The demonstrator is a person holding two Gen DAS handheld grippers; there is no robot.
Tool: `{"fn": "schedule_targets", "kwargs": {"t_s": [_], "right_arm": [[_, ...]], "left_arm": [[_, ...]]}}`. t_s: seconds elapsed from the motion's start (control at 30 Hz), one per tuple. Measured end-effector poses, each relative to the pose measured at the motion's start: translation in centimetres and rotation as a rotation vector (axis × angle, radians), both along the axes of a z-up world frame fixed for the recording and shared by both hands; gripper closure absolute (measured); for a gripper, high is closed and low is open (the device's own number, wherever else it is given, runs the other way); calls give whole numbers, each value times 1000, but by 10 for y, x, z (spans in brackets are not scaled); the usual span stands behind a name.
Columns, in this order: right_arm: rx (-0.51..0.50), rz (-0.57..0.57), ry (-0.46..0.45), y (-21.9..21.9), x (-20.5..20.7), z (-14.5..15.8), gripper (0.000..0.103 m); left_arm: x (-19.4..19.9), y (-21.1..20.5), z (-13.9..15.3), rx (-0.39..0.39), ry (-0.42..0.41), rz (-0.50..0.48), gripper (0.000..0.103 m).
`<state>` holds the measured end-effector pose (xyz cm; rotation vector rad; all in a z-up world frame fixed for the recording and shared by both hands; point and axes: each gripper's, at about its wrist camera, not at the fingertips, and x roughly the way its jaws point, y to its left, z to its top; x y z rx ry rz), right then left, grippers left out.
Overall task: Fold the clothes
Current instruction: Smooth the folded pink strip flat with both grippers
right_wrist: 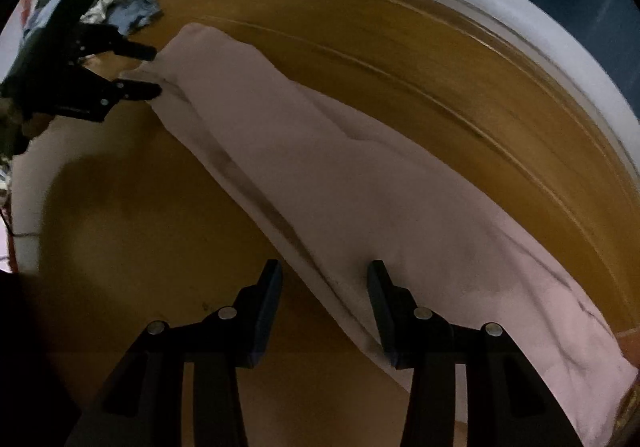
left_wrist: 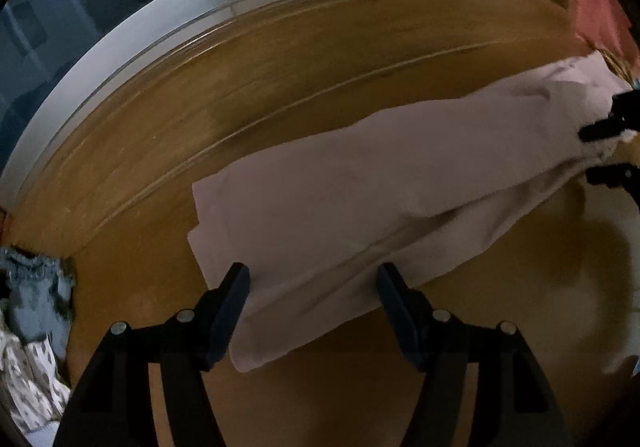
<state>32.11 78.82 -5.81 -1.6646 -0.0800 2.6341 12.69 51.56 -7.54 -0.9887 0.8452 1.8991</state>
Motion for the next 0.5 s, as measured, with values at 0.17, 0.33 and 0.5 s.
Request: {"fn": "schedule_targets", "kwargs": {"t_s": [0.17,0.33,0.5], "right_arm": [[-35,10,18,15,11,7,60],[-27,-10,8,25,16,6,64],[-41,-10,-13,23,10,-3,82]], "left_arm": [[1,-1,-1,-2,-2,27,40],[9,5,0,-1,3,-8,63],[21,21,-1,-13,49,-88,63]]}}
